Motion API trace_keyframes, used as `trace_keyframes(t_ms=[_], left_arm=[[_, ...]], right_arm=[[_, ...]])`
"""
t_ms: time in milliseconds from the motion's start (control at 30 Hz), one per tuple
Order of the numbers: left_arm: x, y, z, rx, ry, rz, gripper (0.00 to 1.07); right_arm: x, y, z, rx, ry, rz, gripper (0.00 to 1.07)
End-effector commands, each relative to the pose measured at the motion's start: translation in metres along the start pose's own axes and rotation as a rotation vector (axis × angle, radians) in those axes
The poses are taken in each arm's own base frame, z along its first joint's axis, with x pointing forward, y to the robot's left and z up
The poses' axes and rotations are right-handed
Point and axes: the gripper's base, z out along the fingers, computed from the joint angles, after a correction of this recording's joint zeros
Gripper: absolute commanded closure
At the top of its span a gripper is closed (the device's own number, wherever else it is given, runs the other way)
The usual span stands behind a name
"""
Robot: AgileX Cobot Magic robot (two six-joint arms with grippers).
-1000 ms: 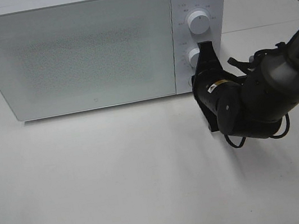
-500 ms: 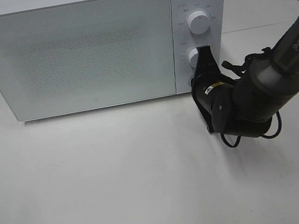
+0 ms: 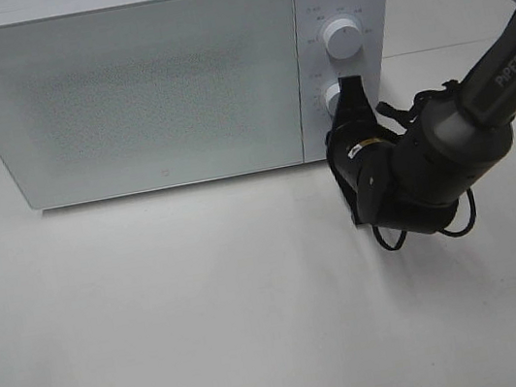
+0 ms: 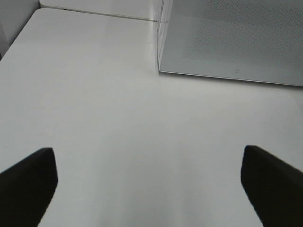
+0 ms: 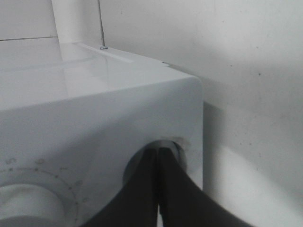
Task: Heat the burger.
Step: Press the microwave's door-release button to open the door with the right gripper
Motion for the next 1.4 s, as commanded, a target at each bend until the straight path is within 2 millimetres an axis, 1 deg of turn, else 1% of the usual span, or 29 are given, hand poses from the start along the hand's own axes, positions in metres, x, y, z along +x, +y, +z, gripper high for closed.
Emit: trace_keyframes(t_ms=[33,100,167,300,500,767,867,900,967,1000,1067,1100,1133,1167,1233,1333,1367,1400], left_arm=[[0.001,0.0,-0.002,0.004,-0.026,0.003,0.09],[0.001,0.0,-0.002,0.004,-0.026,0.003,0.09],[0.001,0.0,-0.002,0.004,-0.026,0.003,0.09],[0.001,0.0,-0.002,0.004,-0.026,0.003,0.09],[0.001,0.0,-0.002,0.004,-0.026,0.003,0.09],[0.001,0.0,-0.002,0.004,-0.026,0.003,0.09],[0.001,0.0,-0.002,0.004,-0.026,0.003,0.09],[0.001,0.0,-0.002,0.004,-0.026,0.003,0.09],[0.001,0.0,-0.002,0.004,-0.026,0.003,0.09],[0.001,0.0,-0.002,0.004,-0.026,0.003,0.09],[0.001,0.0,-0.002,0.004,-0.026,0.003,0.09],[0.001,0.0,-0.002,0.004,-0.026,0.003,0.09],[0.001,0.0,-0.002,0.004,-0.026,0.003,0.09],[0.001,0.0,-0.002,0.004,-0.026,0.004,0.09],[0.001,0.0,-0.002,0.004,-0.026,0.004,0.09],[0.001,0.0,-0.002,0.004,-0.026,0.003,0.09],[0.001,0.0,-0.002,0.004,-0.026,0.003,0.09],[0.001,0.0,-0.002,0.004,-0.026,0.003,0.09]], right_arm=[[0.002,0.039,0.009,-0.274,-0.04,0.01,1.07],[0.003,0.04,0.01,-0.288,-0.044,0.01,1.07],[0.008,0.042,0.019,-0.337,-0.051,0.012,1.07],[0.011,0.043,0.022,-0.348,-0.04,0.006,1.07],[0.011,0.044,0.022,-0.346,-0.039,0.004,1.07],[0.013,0.052,0.017,-0.341,-0.033,-0.024,1.07],[0.011,0.051,0.014,-0.328,-0.032,-0.025,1.07],[0.006,0.047,0.01,-0.308,-0.044,-0.025,1.07],[0.004,0.046,0.008,-0.297,-0.048,-0.024,1.07],[0.002,0.041,0.004,-0.261,-0.04,-0.029,1.07],[0.0,0.039,0.0,-0.234,-0.032,-0.03,1.07],[0.002,0.034,-0.004,-0.221,-0.023,-0.036,1.07],[0.002,0.034,-0.004,-0.221,-0.023,-0.036,1.07],[0.001,0.031,-0.009,-0.21,-0.022,-0.038,1.07],[0.001,0.029,-0.011,-0.204,-0.023,-0.041,1.07],[0.0,0.025,-0.016,-0.137,0.009,-0.053,1.07],[0.0,0.019,-0.021,-0.088,0.03,-0.064,1.07],[0.0,0.019,-0.021,-0.088,0.03,-0.064,1.07]])
